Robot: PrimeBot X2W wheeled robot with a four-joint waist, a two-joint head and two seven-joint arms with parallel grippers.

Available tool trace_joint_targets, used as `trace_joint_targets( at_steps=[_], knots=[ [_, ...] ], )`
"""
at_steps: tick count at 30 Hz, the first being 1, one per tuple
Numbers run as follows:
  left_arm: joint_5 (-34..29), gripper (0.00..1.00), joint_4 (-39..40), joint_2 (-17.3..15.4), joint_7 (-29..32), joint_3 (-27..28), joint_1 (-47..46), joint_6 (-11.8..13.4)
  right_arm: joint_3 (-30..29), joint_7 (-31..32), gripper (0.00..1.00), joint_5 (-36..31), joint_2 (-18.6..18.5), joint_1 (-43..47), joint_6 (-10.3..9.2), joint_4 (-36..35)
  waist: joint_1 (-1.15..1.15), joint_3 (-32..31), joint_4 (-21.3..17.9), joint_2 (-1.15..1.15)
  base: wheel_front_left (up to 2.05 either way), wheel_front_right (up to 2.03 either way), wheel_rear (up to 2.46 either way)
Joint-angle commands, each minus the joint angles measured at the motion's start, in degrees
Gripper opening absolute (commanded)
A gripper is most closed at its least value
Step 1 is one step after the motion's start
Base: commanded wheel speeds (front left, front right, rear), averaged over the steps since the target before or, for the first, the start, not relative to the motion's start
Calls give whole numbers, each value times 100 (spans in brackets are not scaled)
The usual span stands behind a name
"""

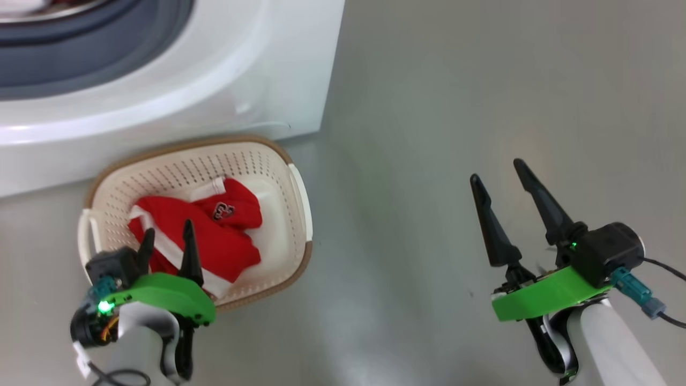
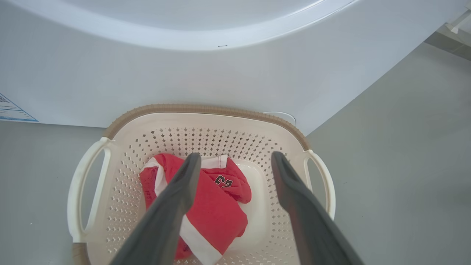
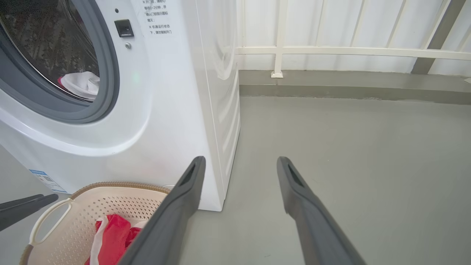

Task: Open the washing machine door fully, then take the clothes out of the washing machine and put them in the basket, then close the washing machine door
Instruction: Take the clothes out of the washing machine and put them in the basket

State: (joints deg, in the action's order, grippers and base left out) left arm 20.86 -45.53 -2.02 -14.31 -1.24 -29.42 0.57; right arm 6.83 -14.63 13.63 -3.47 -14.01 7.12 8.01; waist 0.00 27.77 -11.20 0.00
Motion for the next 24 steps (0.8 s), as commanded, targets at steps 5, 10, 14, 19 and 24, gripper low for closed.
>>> trace_joint_targets(
  at_steps=[5,10,14,19,24],
  knots=[
    [-175,100,816,-86,-69,33,523,79,135,-37,100,-23,-5,299,36,3,0,-603,234,0,0,0,0],
    [-378,100,1564,-86,-69,-131,858,153,45,-37,100,-73,2,464,36,103,0,-978,412,0,0,0,0],
    [-550,100,2153,-86,-69,-237,1141,252,-32,-37,100,-128,14,590,36,161,0,-1269,523,0,0,0,0],
    [-747,100,2682,-86,-69,-301,1418,332,-91,-37,100,-193,24,706,36,196,0,-1516,628,0,0,0,0],
    [-909,100,3206,-91,-69,-342,1787,384,-100,-37,100,-263,35,834,36,221,0,-1805,721,0,0,0,0]
  ],
)
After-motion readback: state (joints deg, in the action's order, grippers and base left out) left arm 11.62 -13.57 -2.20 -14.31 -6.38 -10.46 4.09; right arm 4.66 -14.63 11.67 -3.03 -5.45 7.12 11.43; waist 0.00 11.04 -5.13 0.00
